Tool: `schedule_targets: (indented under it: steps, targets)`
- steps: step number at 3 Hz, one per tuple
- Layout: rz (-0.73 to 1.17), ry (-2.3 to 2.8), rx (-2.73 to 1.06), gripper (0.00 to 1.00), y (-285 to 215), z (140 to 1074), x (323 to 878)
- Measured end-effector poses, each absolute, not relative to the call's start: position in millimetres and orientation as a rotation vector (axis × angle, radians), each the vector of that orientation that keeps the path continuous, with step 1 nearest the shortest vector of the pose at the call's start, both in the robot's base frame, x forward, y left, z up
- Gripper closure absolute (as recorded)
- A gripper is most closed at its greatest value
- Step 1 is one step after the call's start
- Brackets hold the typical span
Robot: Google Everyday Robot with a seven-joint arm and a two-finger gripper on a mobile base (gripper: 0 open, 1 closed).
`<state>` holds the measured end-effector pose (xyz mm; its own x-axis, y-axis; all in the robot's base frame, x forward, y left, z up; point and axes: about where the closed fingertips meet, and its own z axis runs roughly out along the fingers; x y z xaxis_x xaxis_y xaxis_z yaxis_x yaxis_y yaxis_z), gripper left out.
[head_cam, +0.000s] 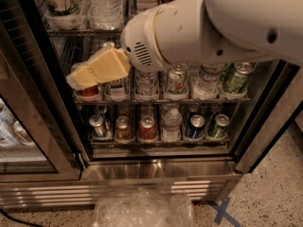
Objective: Pick blue plastic bottle from top shelf of fridge
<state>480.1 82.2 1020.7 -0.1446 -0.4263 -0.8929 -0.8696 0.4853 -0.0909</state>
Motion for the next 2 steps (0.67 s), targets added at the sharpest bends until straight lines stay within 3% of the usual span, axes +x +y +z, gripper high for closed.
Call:
schedule_targets:
  steps: [2]
  targets:
    - [0.341,1.774,-0.954,0.0,107.3,1013.5,461.1]
